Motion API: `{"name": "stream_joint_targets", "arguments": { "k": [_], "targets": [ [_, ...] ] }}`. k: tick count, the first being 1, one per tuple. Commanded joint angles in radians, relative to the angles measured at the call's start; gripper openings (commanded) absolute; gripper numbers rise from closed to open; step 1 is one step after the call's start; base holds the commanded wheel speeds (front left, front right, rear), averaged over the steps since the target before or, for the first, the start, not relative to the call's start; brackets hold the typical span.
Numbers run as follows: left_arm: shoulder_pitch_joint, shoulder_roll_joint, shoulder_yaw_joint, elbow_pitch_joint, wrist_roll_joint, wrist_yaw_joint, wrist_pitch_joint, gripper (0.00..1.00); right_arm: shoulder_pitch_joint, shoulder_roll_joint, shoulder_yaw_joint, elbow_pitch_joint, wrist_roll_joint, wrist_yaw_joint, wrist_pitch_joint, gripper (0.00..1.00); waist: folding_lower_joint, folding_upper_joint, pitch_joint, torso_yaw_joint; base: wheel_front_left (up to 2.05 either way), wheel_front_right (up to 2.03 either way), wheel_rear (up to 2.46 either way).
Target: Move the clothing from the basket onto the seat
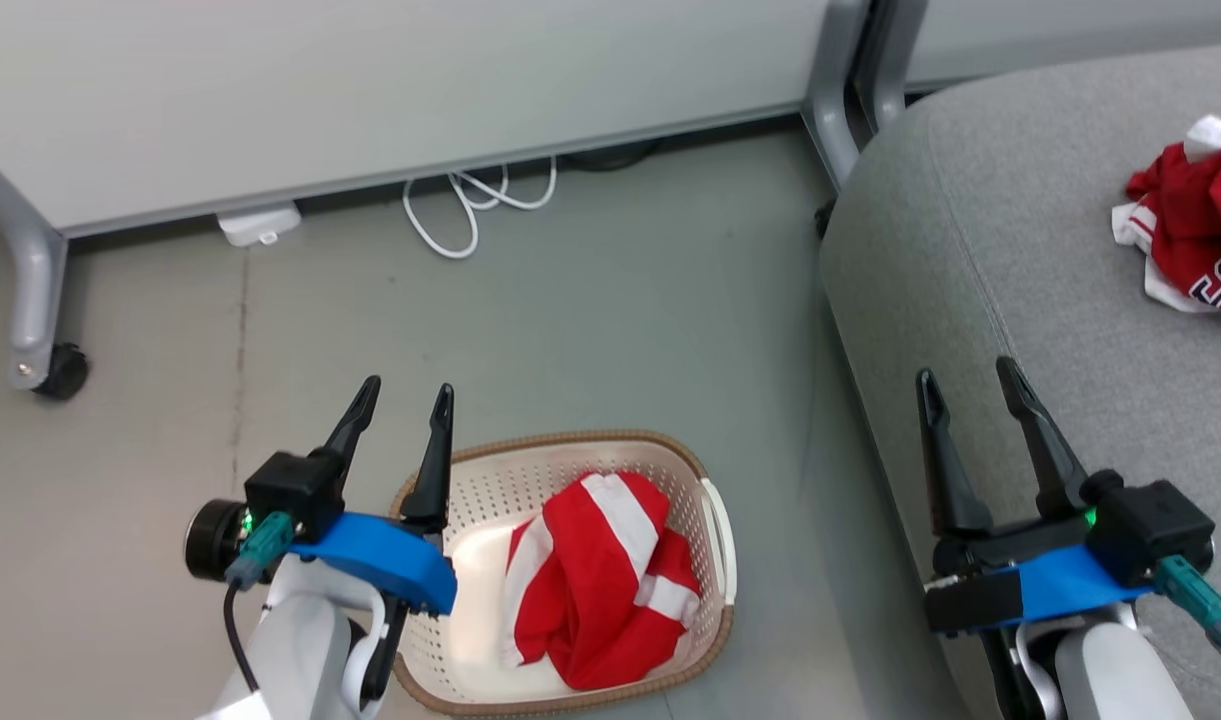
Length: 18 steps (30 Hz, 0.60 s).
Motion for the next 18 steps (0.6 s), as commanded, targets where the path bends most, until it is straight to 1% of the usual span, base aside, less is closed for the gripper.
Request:
{"name": "stream_joint_targets", "arguments": {
  "k": [1, 6, 13, 18],
  "targets": [
    [-0.036, 0.011, -0.016, 0.023, -0.008, -0.002, -0.005, 1.00, -0.026, 0.001, 0.005, -0.005, -0.004, 0.000, -0.003, 1.00, -0.0001, -0.0001, 0.043, -0.028, 0.00, 0.00, 0.00],
    [-0.129, 0.036, -0.100, 0.130, -0.046, -0.002, -0.004, 1.00, -0.090, 0.001, 0.028, -0.020, -0.005, 0.000, -0.003, 1.00, -0.0001, -0.0001, 0.130, -0.066, 0.00, 0.00, 0.00],
    [-0.261, 0.070, -0.250, 0.294, -0.100, -0.002, -0.004, 1.00, -0.173, 0.001, 0.045, -0.042, 0.007, 0.000, -0.003, 1.00, -0.0001, -0.0001, 0.258, -0.111, 0.00, 0.00, 0.00],
    [-0.349, 0.080, -0.353, 0.404, -0.159, -0.002, -0.001, 1.00, -0.216, 0.001, 0.056, -0.055, 0.015, 0.000, -0.003, 1.00, -0.0001, -0.0001, 0.343, -0.131, 0.00, 0.00, 0.00]
  ]
}}
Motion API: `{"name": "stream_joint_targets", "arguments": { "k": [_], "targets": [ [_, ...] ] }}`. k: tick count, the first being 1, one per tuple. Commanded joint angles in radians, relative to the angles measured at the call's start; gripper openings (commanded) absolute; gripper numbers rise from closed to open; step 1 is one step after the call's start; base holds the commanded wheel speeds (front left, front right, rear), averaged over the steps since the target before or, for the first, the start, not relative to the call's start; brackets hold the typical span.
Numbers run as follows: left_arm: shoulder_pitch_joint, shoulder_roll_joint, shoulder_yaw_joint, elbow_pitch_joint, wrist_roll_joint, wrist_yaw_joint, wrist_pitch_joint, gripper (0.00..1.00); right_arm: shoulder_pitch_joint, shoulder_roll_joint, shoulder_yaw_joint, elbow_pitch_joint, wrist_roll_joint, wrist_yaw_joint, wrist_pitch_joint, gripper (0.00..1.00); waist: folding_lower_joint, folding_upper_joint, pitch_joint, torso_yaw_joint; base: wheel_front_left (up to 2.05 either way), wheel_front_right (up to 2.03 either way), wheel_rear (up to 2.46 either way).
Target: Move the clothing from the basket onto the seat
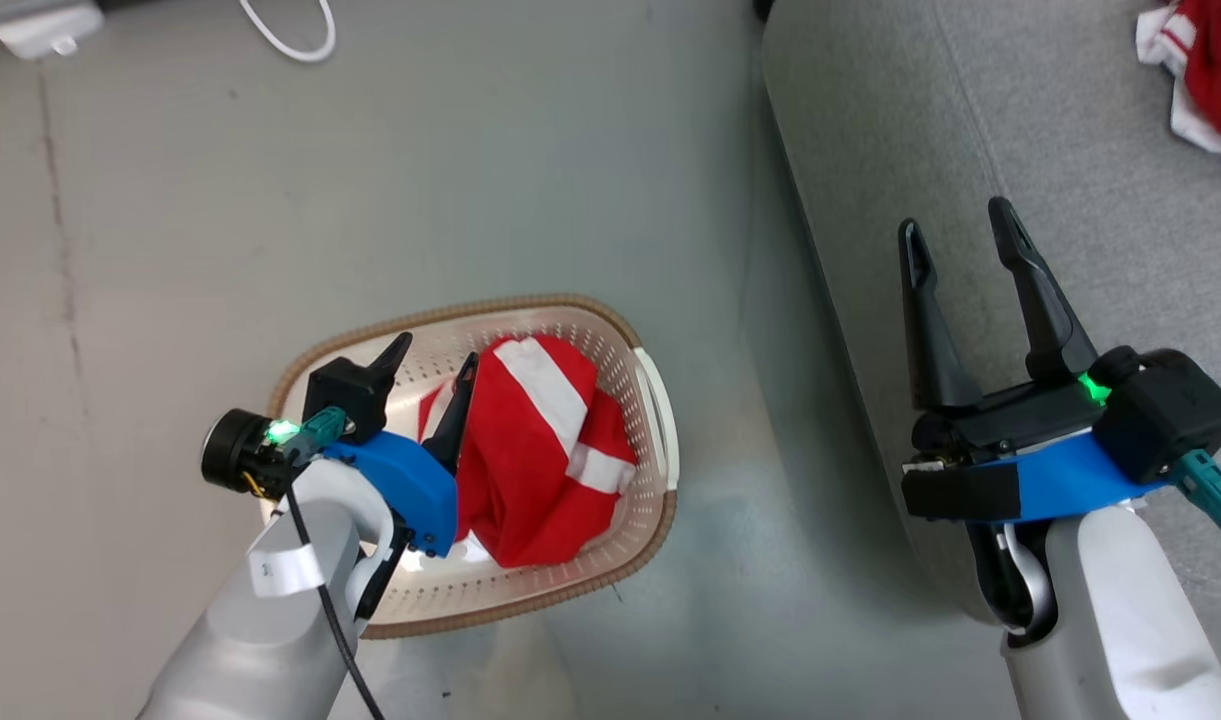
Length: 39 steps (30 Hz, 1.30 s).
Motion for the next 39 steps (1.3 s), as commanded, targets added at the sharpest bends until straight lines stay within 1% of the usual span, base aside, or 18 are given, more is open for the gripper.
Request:
{"name": "stream_joint_targets", "arguments": {
  "k": [1, 7, 13, 18, 25, 34, 39],
  "targets": [
    [-0.037, 0.005, -0.027, 0.020, -0.018, -0.001, 0.000, 1.00, -0.023, 0.001, 0.003, -0.007, 0.006, 0.000, -0.003, 1.00, -0.0002, 0.0000, 0.068, -0.027, 0.00, 0.00, 0.00],
    [-0.106, 0.020, -0.148, 0.097, -0.121, -0.002, 0.032, 1.00, -0.071, 0.001, 0.016, -0.025, -0.002, 0.000, -0.003, 1.00, -0.0002, 0.0000, 0.168, -0.052, 0.00, 0.00, 0.00],
    [-0.144, 0.027, -0.246, 0.148, -0.233, -0.002, 0.121, 1.00, -0.107, 0.001, 0.010, -0.045, -0.015, 0.000, -0.003, 1.00, -0.0002, 0.0000, 0.244, -0.067, 0.00, 0.00, 0.00],
    [-0.171, 0.041, -0.307, 0.158, -0.335, -0.002, 0.210, 1.00, -0.124, 0.001, 0.006, -0.061, -0.020, 0.000, -0.004, 1.00, -0.0002, 0.0000, 0.300, -0.071, 0.00, 0.00, 0.00],
    [-0.220, 0.058, -0.366, 0.184, -0.420, -0.002, 0.258, 1.00, -0.142, 0.002, 0.008, -0.088, -0.020, 0.000, -0.003, 1.00, -0.0002, 0.0000, 0.376, -0.073, 0.00, 0.00, 0.00],
    [-0.278, 0.049, -0.387, 0.185, -0.520, -0.002, 0.246, 1.00, -0.158, 0.001, 0.004, -0.115, -0.035, 0.000, -0.004, 1.00, -0.0002, 0.0000, 0.454, -0.072, 0.00, 0.00, 0.00],
    [-0.308, 0.046, -0.428, 0.176, -0.554, -0.002, 0.242, 1.00, -0.169, 0.002, 0.006, -0.123, -0.036, 0.000, -0.003, 1.00, -0.0002, 0.0000, 0.488, -0.074, 0.00, 0.00, 0.00]
  ]
}}
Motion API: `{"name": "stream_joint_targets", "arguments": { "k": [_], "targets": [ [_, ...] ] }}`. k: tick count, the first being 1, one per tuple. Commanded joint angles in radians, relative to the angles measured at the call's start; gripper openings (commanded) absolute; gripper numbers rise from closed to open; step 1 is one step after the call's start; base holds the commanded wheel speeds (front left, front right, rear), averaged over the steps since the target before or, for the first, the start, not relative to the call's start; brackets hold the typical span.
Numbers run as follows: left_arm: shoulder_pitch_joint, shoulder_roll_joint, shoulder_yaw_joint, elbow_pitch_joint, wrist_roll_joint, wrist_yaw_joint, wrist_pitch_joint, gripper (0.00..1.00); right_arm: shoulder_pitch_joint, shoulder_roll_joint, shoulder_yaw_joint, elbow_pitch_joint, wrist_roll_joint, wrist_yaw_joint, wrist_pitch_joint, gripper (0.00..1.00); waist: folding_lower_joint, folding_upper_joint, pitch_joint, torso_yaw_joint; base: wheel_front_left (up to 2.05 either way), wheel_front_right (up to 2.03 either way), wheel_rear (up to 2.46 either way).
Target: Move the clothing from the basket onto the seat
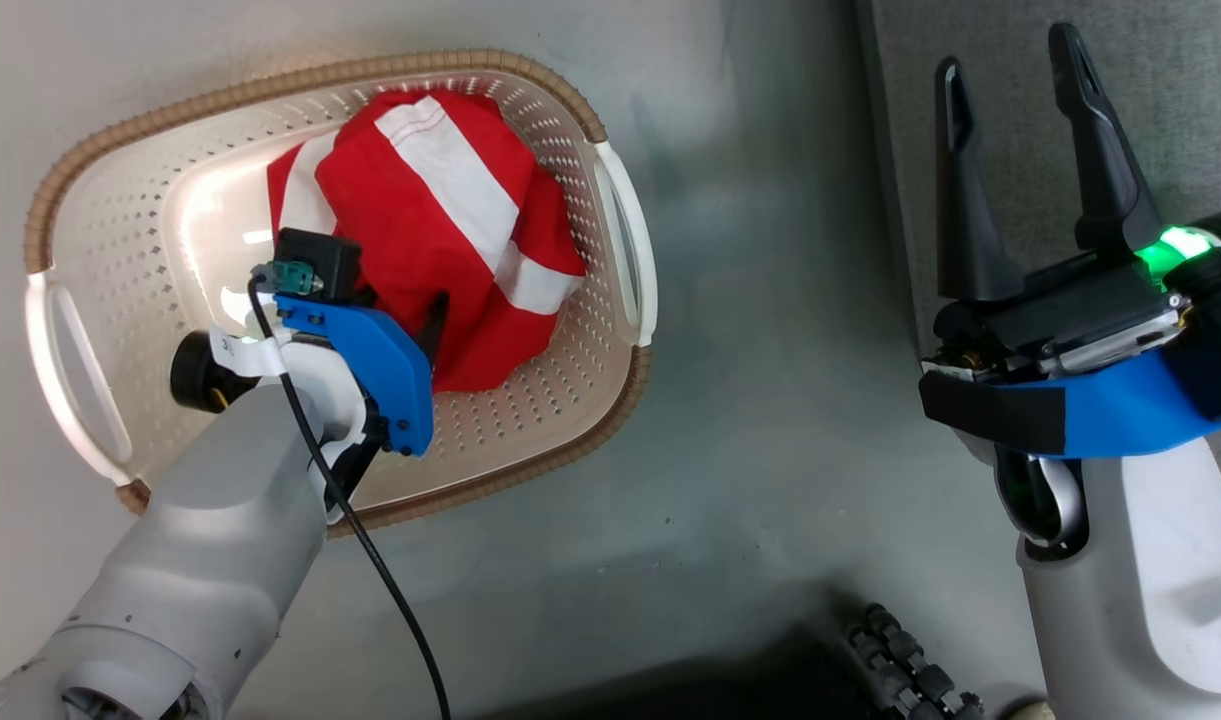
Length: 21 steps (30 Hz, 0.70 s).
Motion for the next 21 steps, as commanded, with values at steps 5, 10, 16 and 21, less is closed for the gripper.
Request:
{"name": "stream_joint_targets", "arguments": {
  "k": [5, 10, 16, 21],
  "targets": [
    [-0.039, 0.006, -0.040, -0.007, -0.029, -0.002, -0.024, 1.00, -0.016, 0.001, -0.001, -0.007, 0.010, 0.000, -0.003, 1.00, -0.0001, 0.0000, 0.025, -0.012, 0.00, 0.00, 0.00],
    [-0.057, 0.003, -0.086, 0.012, -0.037, -0.002, -0.058, 0.91, -0.011, 0.001, -0.005, -0.007, 0.015, 0.000, -0.003, 1.00, -0.0001, 0.0000, 0.030, -0.018, 0.00, 0.00, 0.00],
    [-0.078, 0.001, -0.144, 0.022, -0.036, -0.002, -0.112, 0.00, -0.017, 0.001, -0.009, 0.001, 0.019, 0.000, -0.003, 1.00, -0.0001, 0.0000, 0.023, -0.015, 0.00, 0.00, 0.00],
    [-0.083, -0.008, -0.180, 0.014, -0.054, -0.002, -0.159, 0.00, -0.021, 0.001, -0.012, 0.008, 0.017, 0.000, -0.003, 1.00, -0.0001, 0.0000, -0.003, 0.001, 0.00, 0.00, 0.00]
  ]
}}
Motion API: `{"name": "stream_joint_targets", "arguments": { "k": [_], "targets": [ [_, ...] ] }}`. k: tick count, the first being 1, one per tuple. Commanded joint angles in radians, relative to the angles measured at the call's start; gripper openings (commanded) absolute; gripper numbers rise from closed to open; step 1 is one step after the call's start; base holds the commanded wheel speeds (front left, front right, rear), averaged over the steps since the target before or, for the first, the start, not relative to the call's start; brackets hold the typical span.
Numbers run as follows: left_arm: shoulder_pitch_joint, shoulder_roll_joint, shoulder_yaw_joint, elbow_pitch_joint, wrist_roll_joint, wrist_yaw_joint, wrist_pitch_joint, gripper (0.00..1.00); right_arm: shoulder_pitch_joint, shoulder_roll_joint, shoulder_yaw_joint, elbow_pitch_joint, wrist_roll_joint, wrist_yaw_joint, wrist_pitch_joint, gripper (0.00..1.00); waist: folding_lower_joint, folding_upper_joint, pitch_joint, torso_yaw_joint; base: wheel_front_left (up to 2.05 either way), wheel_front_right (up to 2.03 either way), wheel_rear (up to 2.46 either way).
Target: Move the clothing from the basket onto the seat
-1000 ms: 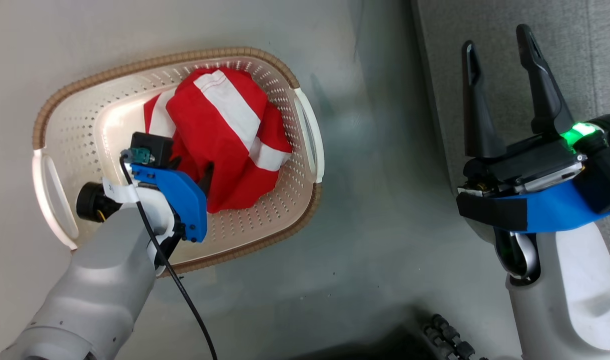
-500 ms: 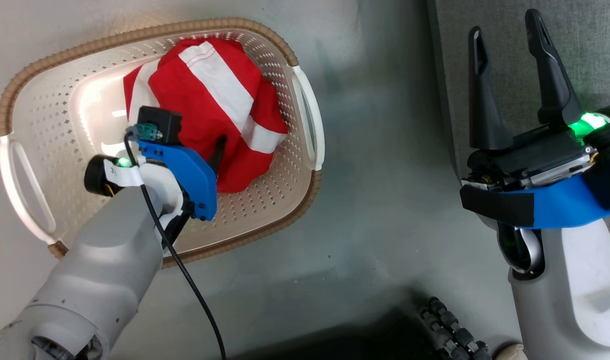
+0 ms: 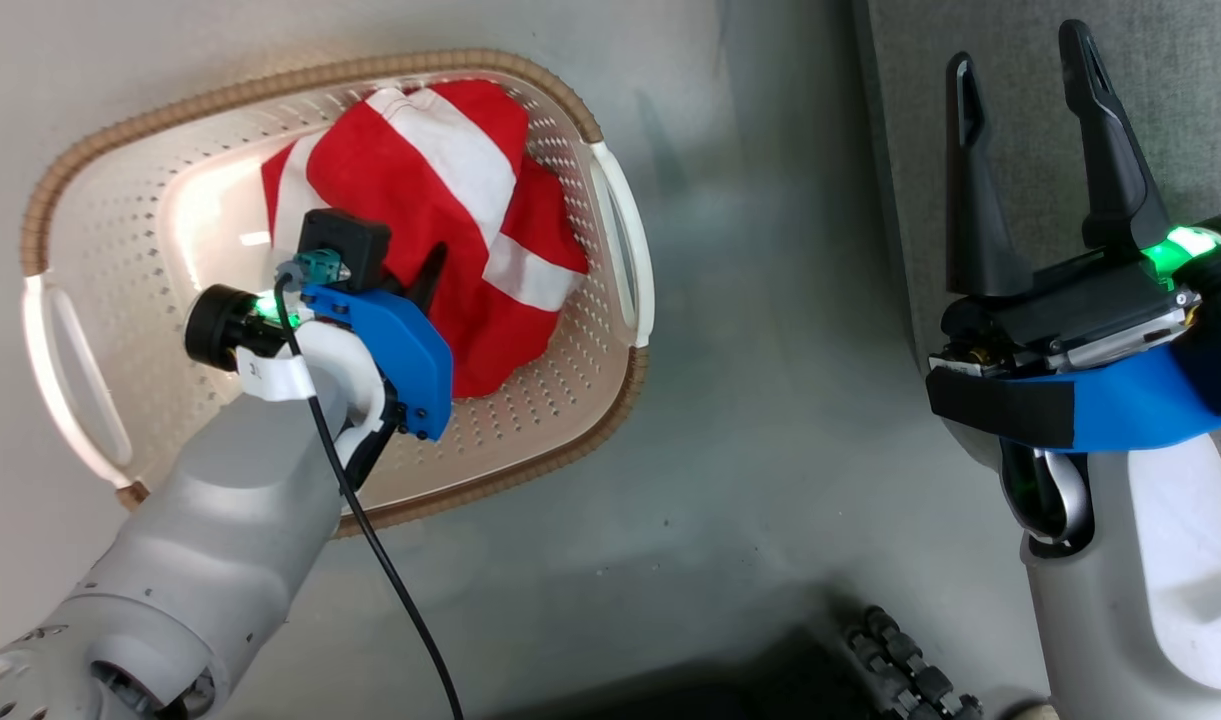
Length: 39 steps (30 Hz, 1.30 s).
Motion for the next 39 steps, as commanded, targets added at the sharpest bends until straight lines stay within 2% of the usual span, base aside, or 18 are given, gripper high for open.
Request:
{"name": "stream_joint_targets", "arguments": {
  "k": [1, 12, 17, 27, 39],
  "targets": [
    [-0.013, -0.001, -0.007, -0.005, -0.005, -0.002, -0.014, 0.00, -0.015, 0.001, -0.003, 0.003, 0.005, 0.000, -0.003, 1.00, -0.0001, 0.0000, -0.015, 0.009, 0.00, 0.00, 0.00],
    [0.010, -0.009, -0.030, -0.039, 0.002, -0.002, -0.092, 0.00, 0.018, 0.001, -0.013, 0.037, -0.010, 0.000, -0.004, 1.00, -0.0001, 0.0000, -0.170, 0.070, 0.00, 0.00, 0.00],
    [0.046, 0.006, 0.092, -0.118, 0.060, -0.002, -0.092, 0.00, 0.048, 0.001, -0.024, 0.062, -0.019, 0.000, -0.003, 1.00, -0.0001, 0.0000, -0.269, 0.104, 0.00, 0.00, 0.00],
    [0.184, 0.015, 0.324, -0.260, 0.289, -0.002, -0.092, 0.00, 0.118, 0.001, -0.025, 0.121, -0.012, 0.000, -0.003, 1.00, -0.0001, 0.0000, -0.468, 0.147, 0.00, 0.00, 0.00],
    [0.313, 0.008, 0.484, -0.401, 0.455, -0.002, -0.093, 0.00, 0.223, -0.002, -0.030, 0.168, -0.001, 0.000, -0.003, 1.00, -0.0001, 0.0000, -0.693, 0.155, 0.00, 0.00, 0.00]
  ]
}}
